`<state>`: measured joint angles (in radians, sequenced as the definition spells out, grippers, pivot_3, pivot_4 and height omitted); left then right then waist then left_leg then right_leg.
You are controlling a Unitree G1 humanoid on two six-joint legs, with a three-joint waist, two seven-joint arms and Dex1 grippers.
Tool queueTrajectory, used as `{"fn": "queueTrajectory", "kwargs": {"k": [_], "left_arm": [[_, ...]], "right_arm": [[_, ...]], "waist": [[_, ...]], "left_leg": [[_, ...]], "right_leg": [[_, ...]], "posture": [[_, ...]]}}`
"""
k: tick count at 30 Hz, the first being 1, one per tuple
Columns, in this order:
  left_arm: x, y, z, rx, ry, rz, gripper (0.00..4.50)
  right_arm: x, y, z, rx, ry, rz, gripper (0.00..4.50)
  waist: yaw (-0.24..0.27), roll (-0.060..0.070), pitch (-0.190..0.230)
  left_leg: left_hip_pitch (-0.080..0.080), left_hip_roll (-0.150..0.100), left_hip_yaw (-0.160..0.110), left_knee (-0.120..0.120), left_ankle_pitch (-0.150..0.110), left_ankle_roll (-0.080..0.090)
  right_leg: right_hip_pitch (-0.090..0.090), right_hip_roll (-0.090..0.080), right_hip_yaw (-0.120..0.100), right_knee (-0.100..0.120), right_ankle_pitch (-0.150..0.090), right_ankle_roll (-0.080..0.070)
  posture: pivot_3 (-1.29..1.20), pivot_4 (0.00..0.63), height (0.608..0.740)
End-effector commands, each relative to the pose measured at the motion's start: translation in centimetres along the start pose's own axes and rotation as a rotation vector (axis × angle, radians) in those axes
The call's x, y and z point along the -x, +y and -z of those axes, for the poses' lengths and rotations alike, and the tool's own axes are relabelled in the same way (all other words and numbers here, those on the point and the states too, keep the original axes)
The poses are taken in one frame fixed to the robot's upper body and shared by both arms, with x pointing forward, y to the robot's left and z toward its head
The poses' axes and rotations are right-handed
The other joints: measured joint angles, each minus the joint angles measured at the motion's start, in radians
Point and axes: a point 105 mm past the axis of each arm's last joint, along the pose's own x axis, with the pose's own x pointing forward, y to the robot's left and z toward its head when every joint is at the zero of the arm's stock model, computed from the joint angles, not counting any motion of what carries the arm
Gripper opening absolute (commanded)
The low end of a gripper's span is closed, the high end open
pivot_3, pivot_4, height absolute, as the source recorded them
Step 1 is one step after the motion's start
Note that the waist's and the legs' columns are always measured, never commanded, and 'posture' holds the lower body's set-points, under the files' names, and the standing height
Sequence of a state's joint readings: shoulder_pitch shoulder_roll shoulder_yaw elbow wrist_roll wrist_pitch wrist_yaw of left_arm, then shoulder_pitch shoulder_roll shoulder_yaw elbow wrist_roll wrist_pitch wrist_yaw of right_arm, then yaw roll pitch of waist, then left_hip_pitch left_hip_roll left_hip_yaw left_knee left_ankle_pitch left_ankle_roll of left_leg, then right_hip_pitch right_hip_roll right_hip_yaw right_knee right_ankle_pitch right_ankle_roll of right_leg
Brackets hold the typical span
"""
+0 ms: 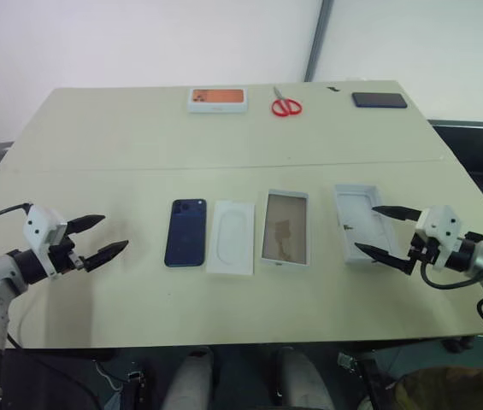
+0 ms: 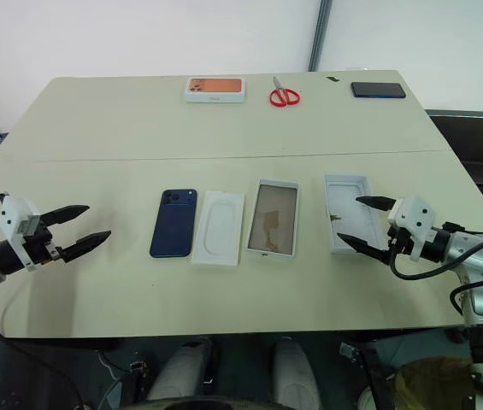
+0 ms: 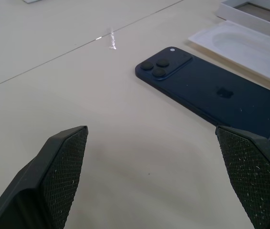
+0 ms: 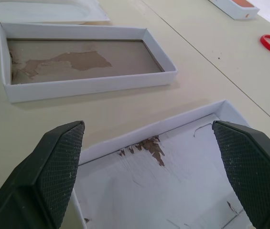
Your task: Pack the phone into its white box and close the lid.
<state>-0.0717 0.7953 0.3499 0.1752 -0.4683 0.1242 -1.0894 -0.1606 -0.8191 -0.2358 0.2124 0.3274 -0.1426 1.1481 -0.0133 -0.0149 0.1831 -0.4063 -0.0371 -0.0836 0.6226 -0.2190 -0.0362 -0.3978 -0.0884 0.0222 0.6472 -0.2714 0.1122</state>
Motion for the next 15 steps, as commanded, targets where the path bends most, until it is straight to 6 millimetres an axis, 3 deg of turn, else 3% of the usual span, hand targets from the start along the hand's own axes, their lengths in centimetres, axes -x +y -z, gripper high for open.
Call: {"fn": "queueTrajectory", "kwargs": {"k": [1, 15], "left_arm": [[0.3, -0.2, -1.7, -0.039, -0.054, 0.004, 4.5], [-1.4, -1.5, -1.7, 0.035, 0.012, 0.059, 4.5]], "right_arm": [[0.2, -0.7, -1.0, 0.046, -0.017, 0.007, 4.47], [0.2, -0.9, -1.3, 0.05, -0.013, -0.004, 4.47]], "waist": [[0.0, 0.0, 0.0], [0.0, 0.0, 0.0]], "left_leg": [[0.0, 0.0, 0.0, 0.0, 0.0, 0.0], [0.0, 0.0, 0.0, 0.0, 0.0, 0.0]], "right_leg": [[0.0, 0.0, 0.0, 0.0, 0.0, 0.0], [0.0, 0.0, 0.0, 0.0, 0.0, 0.0]], "posture": [[0.0, 0.15, 0.74], [0.0, 0.15, 0.74]]}}
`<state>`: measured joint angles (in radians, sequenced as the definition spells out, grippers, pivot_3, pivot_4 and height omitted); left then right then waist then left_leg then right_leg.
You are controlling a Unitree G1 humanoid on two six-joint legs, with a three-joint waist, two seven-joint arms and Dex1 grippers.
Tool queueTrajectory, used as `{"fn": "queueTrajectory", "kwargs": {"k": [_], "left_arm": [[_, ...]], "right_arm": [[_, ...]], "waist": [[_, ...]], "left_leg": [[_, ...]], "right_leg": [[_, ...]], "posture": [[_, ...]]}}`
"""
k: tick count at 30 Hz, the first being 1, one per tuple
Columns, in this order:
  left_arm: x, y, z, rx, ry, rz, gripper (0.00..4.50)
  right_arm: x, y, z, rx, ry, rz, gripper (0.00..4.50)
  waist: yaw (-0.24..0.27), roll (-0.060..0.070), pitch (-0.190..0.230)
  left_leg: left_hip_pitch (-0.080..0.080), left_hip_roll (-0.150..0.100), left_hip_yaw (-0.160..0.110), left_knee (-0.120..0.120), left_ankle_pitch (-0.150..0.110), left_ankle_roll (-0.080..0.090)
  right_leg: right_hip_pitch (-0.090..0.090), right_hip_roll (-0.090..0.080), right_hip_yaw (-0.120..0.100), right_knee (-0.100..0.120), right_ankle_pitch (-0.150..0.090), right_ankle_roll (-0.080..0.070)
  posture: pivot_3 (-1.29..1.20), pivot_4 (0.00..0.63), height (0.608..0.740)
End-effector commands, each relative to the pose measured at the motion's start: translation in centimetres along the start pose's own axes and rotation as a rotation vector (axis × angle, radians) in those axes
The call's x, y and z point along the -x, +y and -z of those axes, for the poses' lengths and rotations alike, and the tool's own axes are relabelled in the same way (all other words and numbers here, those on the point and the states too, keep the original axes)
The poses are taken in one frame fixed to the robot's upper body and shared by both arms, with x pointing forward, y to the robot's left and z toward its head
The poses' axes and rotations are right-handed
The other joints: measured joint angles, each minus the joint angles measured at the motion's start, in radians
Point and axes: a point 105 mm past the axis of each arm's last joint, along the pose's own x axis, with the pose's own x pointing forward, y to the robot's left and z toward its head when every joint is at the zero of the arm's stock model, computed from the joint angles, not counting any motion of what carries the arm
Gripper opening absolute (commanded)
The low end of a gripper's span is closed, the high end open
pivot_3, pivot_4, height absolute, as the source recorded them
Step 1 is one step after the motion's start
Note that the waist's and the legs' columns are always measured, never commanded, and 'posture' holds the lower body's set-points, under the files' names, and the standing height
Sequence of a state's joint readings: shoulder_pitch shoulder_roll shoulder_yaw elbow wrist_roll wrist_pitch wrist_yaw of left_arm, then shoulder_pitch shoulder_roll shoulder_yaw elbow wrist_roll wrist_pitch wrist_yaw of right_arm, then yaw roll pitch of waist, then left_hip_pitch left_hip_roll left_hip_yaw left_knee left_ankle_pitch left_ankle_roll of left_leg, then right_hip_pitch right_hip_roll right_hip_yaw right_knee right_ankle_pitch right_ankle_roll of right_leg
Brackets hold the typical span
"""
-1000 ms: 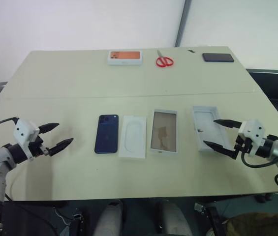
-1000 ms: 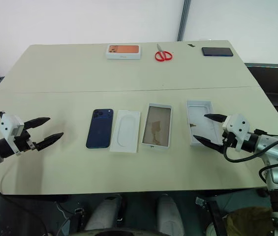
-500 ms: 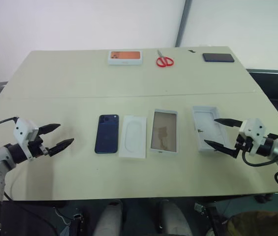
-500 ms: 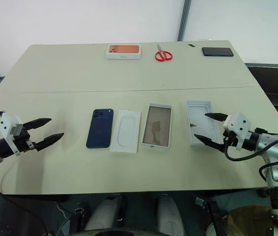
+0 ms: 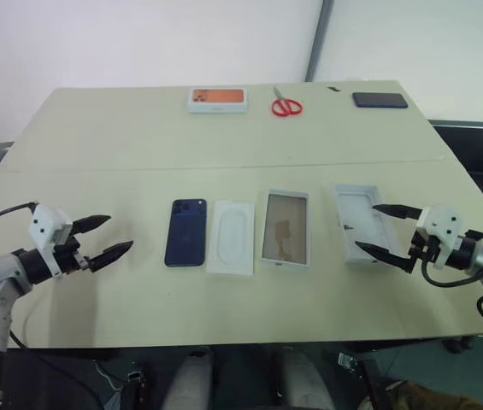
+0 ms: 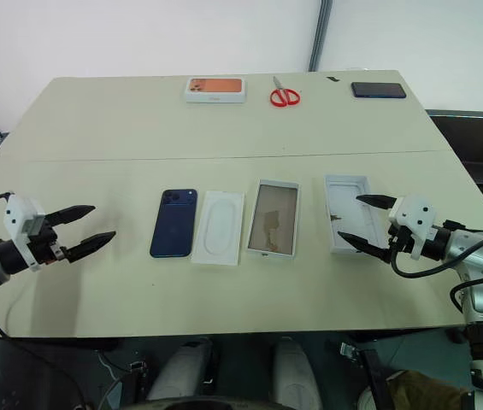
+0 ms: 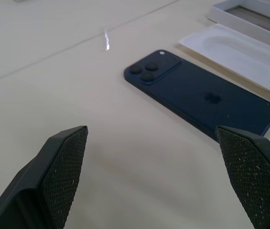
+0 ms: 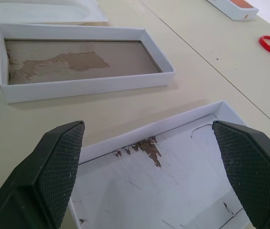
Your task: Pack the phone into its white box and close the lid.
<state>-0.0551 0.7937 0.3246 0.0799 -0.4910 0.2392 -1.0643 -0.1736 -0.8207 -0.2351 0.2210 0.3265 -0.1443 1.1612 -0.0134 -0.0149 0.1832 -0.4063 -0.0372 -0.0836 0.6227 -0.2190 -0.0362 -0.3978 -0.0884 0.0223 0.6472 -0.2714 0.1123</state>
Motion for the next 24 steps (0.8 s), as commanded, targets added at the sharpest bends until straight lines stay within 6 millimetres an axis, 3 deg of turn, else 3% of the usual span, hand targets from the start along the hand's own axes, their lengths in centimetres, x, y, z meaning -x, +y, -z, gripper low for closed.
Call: {"fn": "queueTrajectory", "kwargs": {"k": [1, 6, 12, 24], "left_arm": [[-0.7, -0.5, -1.5, -0.007, -0.005, 0.026, 4.5], [-2.8, -2.6, -2.0, 0.171, 0.028, 0.109, 4.5], [-5.2, -3.8, -2.0, 0.299, 0.035, 0.161, 4.5], [-10.2, -6.8, -1.8, 0.532, 0.147, 0.285, 4.5]], "right_arm": [[0.1, -0.8, -1.3, 0.05, -0.009, 0.0, 4.47], [-1.7, 0.2, -3.4, 0.09, -0.05, -0.087, 4.47], [-4.2, 2.3, -5.5, 0.149, -0.124, -0.193, 4.47], [-5.7, 3.4, -5.9, 0.191, -0.145, -0.267, 4.47]], "waist": [[0.0, 0.0, 0.0], [-0.002, 0.0, 0.0], [-0.001, 0.0, 0.0], [0.0, 0.0, 0.0]], "left_leg": [[0.0, 0.0, 0.0, 0.0, 0.0, 0.0], [0.0, 0.0, 0.0, 0.0, 0.0, 0.0], [0.0, 0.0, -0.001, 0.0, 0.0, 0.0], [0.0, -0.001, -0.001, 0.002, 0.0, 0.0]], "right_leg": [[0.0, 0.0, 0.0, 0.0, 0.0, 0.0], [0.0, 0.0, 0.0, 0.0, 0.0, 0.0], [0.0, 0.001, 0.0, 0.001, 0.0, 0.0], [0.0, 0.001, -0.001, 0.001, 0.0, 0.001]], "posture": [[0.0, 0.15, 0.74], [0.0, 0.15, 0.74], [0.0, 0.15, 0.74], [0.0, 0.15, 0.74]]}}
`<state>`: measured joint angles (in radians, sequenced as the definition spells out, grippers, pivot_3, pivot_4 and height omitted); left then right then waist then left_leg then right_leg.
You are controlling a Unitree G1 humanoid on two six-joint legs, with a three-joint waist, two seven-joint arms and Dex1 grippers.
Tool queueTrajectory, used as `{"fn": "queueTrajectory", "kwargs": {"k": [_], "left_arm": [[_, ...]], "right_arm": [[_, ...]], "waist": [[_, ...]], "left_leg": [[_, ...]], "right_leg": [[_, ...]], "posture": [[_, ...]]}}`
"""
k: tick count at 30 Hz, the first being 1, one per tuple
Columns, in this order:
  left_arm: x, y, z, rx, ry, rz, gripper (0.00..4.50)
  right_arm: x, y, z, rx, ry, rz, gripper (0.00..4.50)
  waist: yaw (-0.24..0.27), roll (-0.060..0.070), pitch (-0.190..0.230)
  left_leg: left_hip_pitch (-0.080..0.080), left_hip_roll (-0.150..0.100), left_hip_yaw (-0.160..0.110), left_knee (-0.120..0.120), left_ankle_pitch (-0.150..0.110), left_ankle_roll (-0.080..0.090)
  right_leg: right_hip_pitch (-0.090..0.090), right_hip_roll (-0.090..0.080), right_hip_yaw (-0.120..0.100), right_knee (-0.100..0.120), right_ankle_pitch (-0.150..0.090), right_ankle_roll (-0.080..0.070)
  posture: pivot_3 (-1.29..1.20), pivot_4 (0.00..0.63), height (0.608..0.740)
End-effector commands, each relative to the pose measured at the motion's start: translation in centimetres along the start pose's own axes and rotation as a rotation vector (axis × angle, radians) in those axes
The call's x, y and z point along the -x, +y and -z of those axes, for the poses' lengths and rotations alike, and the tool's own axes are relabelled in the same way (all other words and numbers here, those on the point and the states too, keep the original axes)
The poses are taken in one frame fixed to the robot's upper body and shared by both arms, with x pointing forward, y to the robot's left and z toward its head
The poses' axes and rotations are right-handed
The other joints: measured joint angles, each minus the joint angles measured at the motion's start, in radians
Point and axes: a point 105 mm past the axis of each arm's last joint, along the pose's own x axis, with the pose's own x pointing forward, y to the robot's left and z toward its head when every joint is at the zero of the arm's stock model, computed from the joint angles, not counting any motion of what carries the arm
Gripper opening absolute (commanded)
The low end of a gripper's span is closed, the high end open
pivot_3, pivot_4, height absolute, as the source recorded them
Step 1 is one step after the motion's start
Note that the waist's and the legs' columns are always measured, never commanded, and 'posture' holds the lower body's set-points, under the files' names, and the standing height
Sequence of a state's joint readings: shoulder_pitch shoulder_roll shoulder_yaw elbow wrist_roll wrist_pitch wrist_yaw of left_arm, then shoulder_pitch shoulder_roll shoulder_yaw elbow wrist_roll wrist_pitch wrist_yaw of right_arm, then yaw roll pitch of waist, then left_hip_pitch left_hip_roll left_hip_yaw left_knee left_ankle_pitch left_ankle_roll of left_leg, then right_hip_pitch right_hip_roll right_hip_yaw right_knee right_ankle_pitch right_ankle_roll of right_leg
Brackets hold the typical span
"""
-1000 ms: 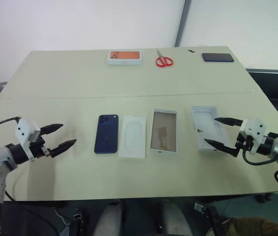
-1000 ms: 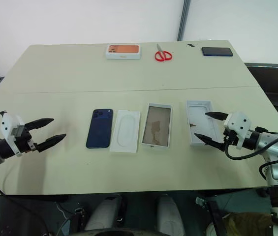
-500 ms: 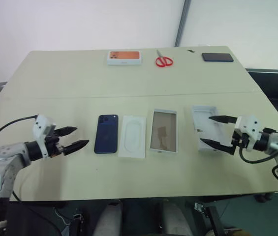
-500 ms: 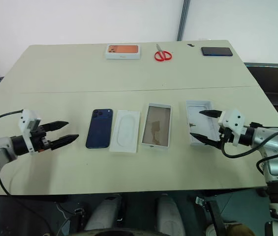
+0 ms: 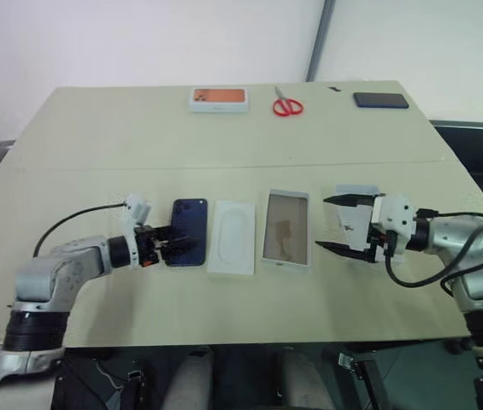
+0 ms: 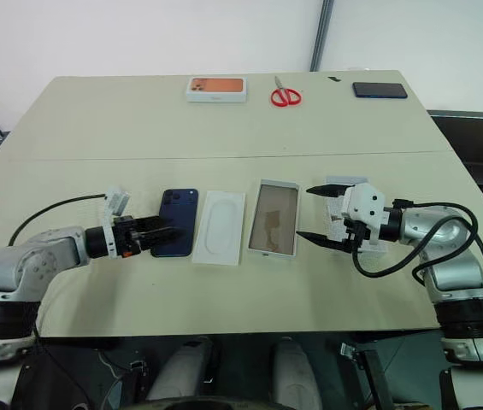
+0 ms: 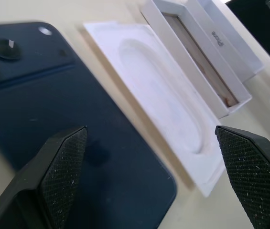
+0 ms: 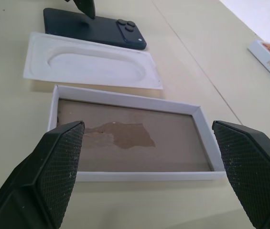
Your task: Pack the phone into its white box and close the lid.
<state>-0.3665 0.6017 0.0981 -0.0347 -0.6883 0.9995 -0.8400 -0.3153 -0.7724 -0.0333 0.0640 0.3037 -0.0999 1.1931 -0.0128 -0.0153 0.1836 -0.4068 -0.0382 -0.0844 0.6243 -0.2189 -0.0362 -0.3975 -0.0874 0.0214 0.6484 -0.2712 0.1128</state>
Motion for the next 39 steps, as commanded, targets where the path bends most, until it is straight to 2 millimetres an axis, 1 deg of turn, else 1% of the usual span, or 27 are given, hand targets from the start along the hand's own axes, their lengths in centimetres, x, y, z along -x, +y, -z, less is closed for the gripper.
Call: {"fn": "queueTrajectory", "kwargs": {"k": [1, 3, 6, 8, 10, 11, 13, 17, 22, 26, 29, 32, 39], "left_arm": [[-0.8, -0.2, -0.5, 0.016, 0.019, 0.01, 4.5], [-1.3, 0.0, -1.0, 0.079, 0.009, 0.012, 4.5], [-2.0, -0.2, -0.9, 0.137, 0.027, 0.039, 4.5], [-2.6, -0.3, -0.6, 0.159, 0.051, 0.042, 4.5], [-3.0, 0.1, -0.2, 0.196, 0.076, 0.021, 4.5], [-3.1, 0.2, 0.0, 0.179, 0.092, 0.01, 4.5], [-3.4, 0.0, -0.3, 0.214, 0.088, 0.019, 4.5], [-4.0, -0.2, -0.7, 0.206, 0.106, 0.021, 4.5], [-4.9, -0.1, -0.1, 0.188, 0.166, -0.007, 4.5], [-5.3, -1.0, 0.2, 0.196, 0.198, 0.034, 4.5], [-5.4, -1.4, 0.5, 0.202, 0.218, 0.054, 4.5], [-5.2, -1.6, 0.5, 0.171, 0.23, 0.06, 4.5], [-4.3, -1.0, 0.6, 0.148, 0.255, 0.025, 4.5]], "right_arm": [[-0.5, 0.4, -1.4, 0.065, -0.032, -0.038, 4.47], [-0.8, 0.7, -1.6, 0.084, -0.029, -0.064, 4.47], [-1.1, 0.9, -1.8, 0.101, -0.033, -0.073, 4.47], [-1.4, 0.7, -1.9, 0.107, -0.039, -0.061, 4.47], [-1.5, 0.6, -1.7, 0.106, -0.036, -0.057, 4.47], [-1.6, 0.7, -1.5, 0.108, -0.032, -0.059, 4.47], [-1.7, 0.8, -1.3, 0.107, -0.029, -0.057, 4.47], [-1.9, 0.9, -1.2, 0.111, -0.03, -0.053, 4.47], [-2.2, 0.7, -1.2, 0.116, -0.034, -0.04, 4.47], [-2.3, 0.5, -1.0, 0.122, -0.032, -0.03, 4.47], [-2.4, 0.5, -1.1, 0.125, -0.034, -0.025, 4.47], [-2.5, 0.5, -1.1, 0.126, -0.039, -0.023, 4.47], [-2.6, 0.4, -1.0, 0.127, -0.038, -0.017, 4.47]], "waist": [[-0.001, 0.0, 0.0], [-0.002, 0.0, 0.0], [-0.002, 0.0, 0.0], [-0.001, 0.0, 0.0], [-0.001, 0.0, 0.0], [0.0, 0.0, 0.0], [0.001, 0.0, 0.0], [0.001, 0.0, 0.0], [0.001, 0.0, 0.0], [-0.001, 0.0, 0.0], [-0.003, 0.0, -0.001], [-0.004, 0.0, -0.001], [-0.007, 0.0, -0.001]], "left_leg": [[0.0, 0.0, 0.0, 0.0, 0.0, 0.0], [0.0, 0.0, 0.0, 0.0, 0.0, 0.0], [0.0, 0.0, 0.0, 0.001, 0.0, 0.0], [0.0, 0.0, 0.0, 0.001, 0.0, 0.0], [0.0, 0.0, 0.0, 0.001, 0.0, 0.0], [0.0, 0.0, 0.0, 0.001, 0.0, 0.0], [0.0, -0.001, 0.0, 0.001, 0.0, 0.0], [0.0, -0.001, 0.0, 0.002, 0.0, 0.0], [0.0, -0.002, 0.0, 0.002, 0.0, 0.0], [0.001, -0.001, 0.0, 0.002, 0.0, 0.0], [0.001, -0.001, 0.0, 0.002, 0.0, 0.0], [0.001, -0.001, 0.0, 0.002, 0.0, 0.0], [0.001, -0.001, 0.0, 0.002, 0.0, 0.0]], "right_leg": [[0.0, 0.0, 0.0, 0.0, 0.0, 0.0], [0.0, 0.0, 0.0, 0.0, 0.0, 0.0], [0.0, 0.001, 0.0, 0.0, 0.0, 0.0], [0.0, 0.0, 0.0, 0.0, 0.0, 0.0], [0.001, 0.0, 0.0, 0.0, 0.0, 0.0], [0.001, 0.0, 0.0, 0.0, 0.0, 0.0], [0.001, 0.0, -0.001, 0.0, 0.0, 0.0], [0.002, 0.0, -0.001, 0.0, 0.0, 0.0], [0.002, 0.0, -0.001, 0.0, 0.0, 0.0], [0.002, 0.0, -0.001, 0.0, 0.0, 0.0], [0.002, 0.001, -0.001, 0.0, 0.0, 0.0], [0.002, 0.001, -0.001, 0.0, 0.0, 0.0], [0.002, 0.001, 0.0, 0.0, 0.0, 0.0]], "posture": [[0.0, 0.15, 0.74], [0.0, 0.15, 0.74], [0.0, 0.15, 0.74], [0.0, 0.15, 0.74], [0.0, 0.15, 0.74], [0.0, 0.15, 0.74], [0.0, 0.15, 0.74], [0.0, 0.15, 0.74], [0.0, 0.15, 0.74], [0.0, 0.15, 0.74], [0.0, 0.15, 0.74], [0.0, 0.15, 0.74], [0.0, 0.15, 0.74]]}}
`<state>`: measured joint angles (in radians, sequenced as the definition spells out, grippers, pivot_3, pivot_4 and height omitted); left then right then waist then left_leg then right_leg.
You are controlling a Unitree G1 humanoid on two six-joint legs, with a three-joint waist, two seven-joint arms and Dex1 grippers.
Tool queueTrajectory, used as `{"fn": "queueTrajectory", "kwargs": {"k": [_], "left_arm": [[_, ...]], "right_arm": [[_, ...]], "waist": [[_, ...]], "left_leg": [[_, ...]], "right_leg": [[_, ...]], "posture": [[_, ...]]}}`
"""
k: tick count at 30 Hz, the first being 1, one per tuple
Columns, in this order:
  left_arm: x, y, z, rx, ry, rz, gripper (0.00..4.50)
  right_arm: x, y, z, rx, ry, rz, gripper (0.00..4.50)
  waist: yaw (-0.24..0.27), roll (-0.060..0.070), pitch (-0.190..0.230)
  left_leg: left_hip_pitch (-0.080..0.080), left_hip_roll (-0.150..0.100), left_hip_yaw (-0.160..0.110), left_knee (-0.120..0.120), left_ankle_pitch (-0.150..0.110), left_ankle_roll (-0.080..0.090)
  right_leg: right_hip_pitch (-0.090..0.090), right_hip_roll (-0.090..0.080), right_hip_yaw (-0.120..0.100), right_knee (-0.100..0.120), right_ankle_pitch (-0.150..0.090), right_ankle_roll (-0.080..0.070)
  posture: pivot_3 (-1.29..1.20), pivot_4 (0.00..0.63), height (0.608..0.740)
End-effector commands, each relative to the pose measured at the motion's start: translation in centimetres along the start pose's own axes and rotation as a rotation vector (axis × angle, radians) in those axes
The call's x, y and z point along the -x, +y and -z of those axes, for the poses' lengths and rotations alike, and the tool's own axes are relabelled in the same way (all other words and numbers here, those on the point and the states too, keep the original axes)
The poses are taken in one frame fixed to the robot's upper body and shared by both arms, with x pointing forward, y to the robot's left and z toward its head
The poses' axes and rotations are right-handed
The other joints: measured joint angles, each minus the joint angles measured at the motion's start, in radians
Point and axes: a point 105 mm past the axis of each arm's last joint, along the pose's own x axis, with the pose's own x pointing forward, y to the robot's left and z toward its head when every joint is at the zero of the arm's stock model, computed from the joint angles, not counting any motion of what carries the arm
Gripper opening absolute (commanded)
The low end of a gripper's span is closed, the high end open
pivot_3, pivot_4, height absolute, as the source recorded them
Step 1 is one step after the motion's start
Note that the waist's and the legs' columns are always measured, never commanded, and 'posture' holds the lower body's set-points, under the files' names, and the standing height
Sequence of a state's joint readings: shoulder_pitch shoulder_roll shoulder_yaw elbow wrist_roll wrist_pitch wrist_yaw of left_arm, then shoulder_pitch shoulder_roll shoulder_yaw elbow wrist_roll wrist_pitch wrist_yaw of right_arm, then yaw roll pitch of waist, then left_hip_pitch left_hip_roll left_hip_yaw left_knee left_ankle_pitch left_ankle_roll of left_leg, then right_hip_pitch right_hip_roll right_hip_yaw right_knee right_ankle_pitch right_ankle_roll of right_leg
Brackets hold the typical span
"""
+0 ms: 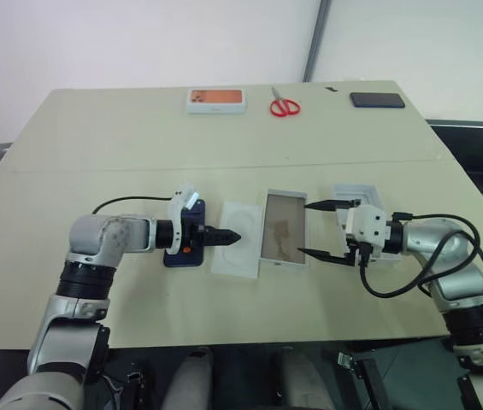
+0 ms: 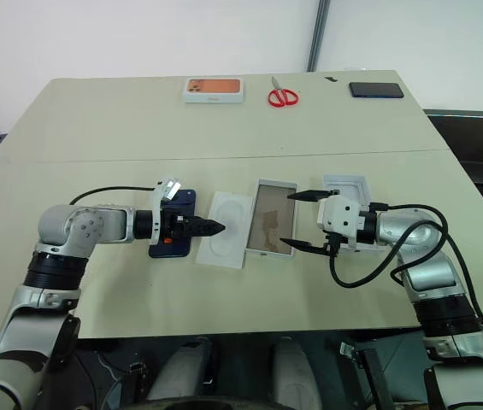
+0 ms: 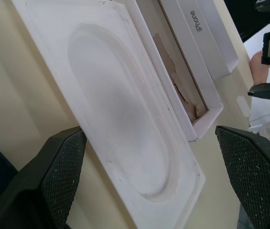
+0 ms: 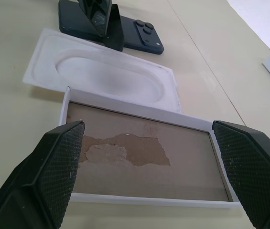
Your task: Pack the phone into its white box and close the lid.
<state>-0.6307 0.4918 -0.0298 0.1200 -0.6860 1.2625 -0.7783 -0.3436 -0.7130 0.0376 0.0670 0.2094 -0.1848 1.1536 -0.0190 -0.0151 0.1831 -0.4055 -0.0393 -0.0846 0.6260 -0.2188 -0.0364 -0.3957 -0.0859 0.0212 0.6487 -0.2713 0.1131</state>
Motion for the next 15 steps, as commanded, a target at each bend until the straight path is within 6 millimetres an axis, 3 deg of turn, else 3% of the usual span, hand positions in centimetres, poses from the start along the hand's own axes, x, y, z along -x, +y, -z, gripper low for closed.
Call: {"fn": "queueTrajectory", "kwargs": {"k": [1, 4, 13, 15], "left_arm": [[0.7, 1.4, 1.4, 0.032, 0.054, -0.073, 4.5], [1.4, 1.2, 1.0, 0.08, 0.035, -0.064, 4.5], [0.3, 1.0, 1.8, 0.111, 0.084, -0.052, 4.5], [0.0, 1.2, 1.6, 0.132, 0.067, -0.051, 3.97]], "right_arm": [[-0.2, -0.5, -0.8, 0.032, -0.028, 0.015, 4.47], [-0.1, -0.6, -0.7, 0.027, -0.027, 0.019, 4.47], [-0.4, -0.8, -0.7, 0.037, -0.031, 0.017, 4.47], [-0.4, -0.9, -0.8, 0.04, -0.031, 0.019, 4.5]], "waist": [[0.0, 0.0, 0.0], [-0.001, 0.0, 0.0], [0.003, 0.0, 0.0], [0.004, 0.0, 0.0]], "left_leg": [[0.0, 0.0, 0.0, 0.0, 0.0, 0.0], [0.0, 0.0, 0.0, 0.0, 0.0, 0.0], [0.0, 0.0, 0.0, 0.0, 0.0, 0.0], [0.0, 0.0, 0.0, 0.0, 0.0, 0.0]], "right_leg": [[0.0, 0.0, 0.0, 0.0, 0.0, 0.0], [0.0, 0.0, 0.0, 0.0, 0.0, 0.0], [0.0, 0.0, 0.0, 0.0, 0.0, 0.0], [0.0, 0.0, 0.0, 0.0, 0.0, 0.0]], "posture": [[0.0, 0.15, 0.74], [0.0, 0.15, 0.74], [0.0, 0.15, 0.74], [0.0, 0.15, 0.74]]}}
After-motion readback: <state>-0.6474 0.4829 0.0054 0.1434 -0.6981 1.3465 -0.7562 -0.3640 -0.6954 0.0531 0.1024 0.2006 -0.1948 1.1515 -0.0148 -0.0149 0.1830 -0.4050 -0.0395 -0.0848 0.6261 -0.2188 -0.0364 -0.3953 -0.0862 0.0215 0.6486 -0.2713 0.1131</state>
